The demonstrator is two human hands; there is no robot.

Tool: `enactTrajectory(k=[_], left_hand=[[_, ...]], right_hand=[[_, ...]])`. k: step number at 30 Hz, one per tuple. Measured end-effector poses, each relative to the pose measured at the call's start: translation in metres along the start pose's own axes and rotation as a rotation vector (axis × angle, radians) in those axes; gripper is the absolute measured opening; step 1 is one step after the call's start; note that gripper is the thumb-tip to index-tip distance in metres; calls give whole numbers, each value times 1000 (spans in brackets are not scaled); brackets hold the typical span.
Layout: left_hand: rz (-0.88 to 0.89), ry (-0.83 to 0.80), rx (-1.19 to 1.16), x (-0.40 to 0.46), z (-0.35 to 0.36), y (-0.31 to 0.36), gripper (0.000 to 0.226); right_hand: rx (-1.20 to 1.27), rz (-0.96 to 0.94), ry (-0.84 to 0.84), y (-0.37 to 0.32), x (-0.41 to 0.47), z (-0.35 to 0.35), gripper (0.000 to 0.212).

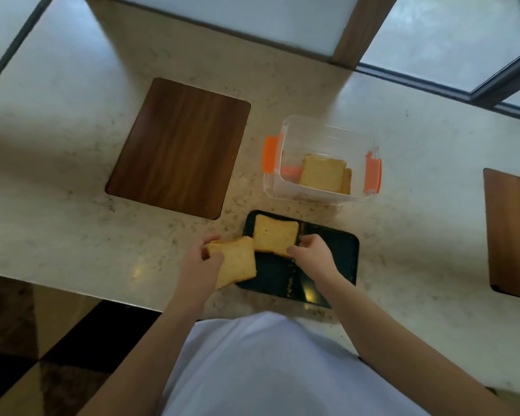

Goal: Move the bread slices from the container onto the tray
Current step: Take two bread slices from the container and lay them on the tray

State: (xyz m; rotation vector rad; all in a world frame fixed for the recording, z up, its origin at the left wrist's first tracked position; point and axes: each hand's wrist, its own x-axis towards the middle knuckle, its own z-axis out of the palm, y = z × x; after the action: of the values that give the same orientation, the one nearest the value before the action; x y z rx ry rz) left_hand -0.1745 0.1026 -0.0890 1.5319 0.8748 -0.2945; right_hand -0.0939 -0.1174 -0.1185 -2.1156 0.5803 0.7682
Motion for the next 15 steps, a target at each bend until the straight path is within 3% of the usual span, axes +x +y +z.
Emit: enactTrajectory(k=[7, 15], left_hand=[[-10, -13, -55, 5, -9, 0, 41], [43, 33, -12, 6, -16, -6, 41]], right_hand=[[-219, -146, 40, -9, 0, 17, 62], [-291, -130, 37, -23, 3, 24, 63]])
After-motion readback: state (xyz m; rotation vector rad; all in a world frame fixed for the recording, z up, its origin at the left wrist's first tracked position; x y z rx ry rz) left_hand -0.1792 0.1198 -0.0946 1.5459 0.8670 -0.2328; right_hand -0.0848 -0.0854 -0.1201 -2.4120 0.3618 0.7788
